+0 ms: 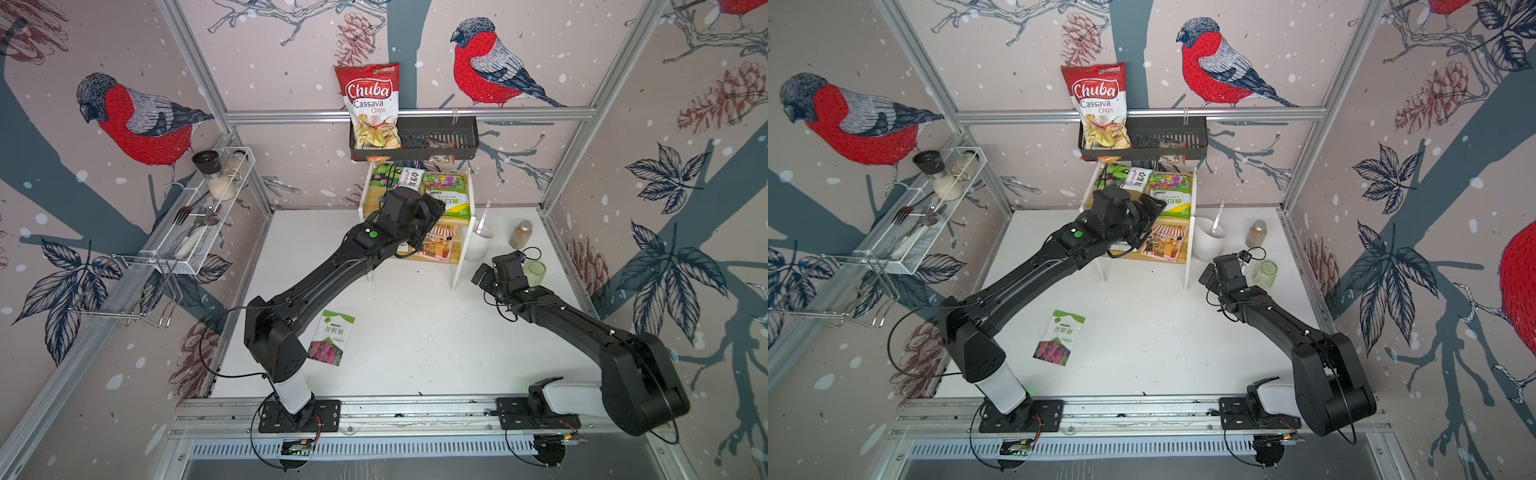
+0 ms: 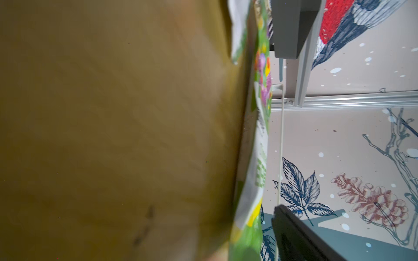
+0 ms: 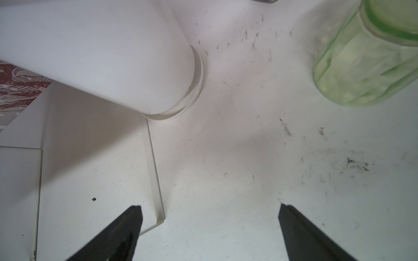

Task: Take the seed bag off the shelf
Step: Pick up the seed packet from the shelf.

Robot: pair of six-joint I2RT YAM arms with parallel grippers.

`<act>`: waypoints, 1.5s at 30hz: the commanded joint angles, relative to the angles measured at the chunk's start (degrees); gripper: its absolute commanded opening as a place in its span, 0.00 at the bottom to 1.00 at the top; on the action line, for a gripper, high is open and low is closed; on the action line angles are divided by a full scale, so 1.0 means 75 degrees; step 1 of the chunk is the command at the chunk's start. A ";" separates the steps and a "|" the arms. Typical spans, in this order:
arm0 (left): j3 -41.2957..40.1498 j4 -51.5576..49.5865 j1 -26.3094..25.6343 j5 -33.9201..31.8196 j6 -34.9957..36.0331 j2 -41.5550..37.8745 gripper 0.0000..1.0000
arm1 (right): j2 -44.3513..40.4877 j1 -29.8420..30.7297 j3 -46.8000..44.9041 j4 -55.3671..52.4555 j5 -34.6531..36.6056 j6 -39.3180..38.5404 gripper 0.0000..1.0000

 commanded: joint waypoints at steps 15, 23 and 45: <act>0.0500 -0.1223 0.0056 -0.0052 0.0309 -0.0031 0.57 | 0.0110 -0.0006 -0.0050 0.0297 0.0052 0.0203 1.00; 0.0251 -0.1166 0.0077 -0.0031 0.0332 -0.0377 0.57 | 0.0199 -0.0010 0.0007 0.0290 0.0019 0.0167 1.00; 0.0274 -0.0814 0.0089 0.0379 0.0311 -0.0556 0.37 | 0.0146 -0.0032 0.0002 0.0259 0.0053 0.0143 1.00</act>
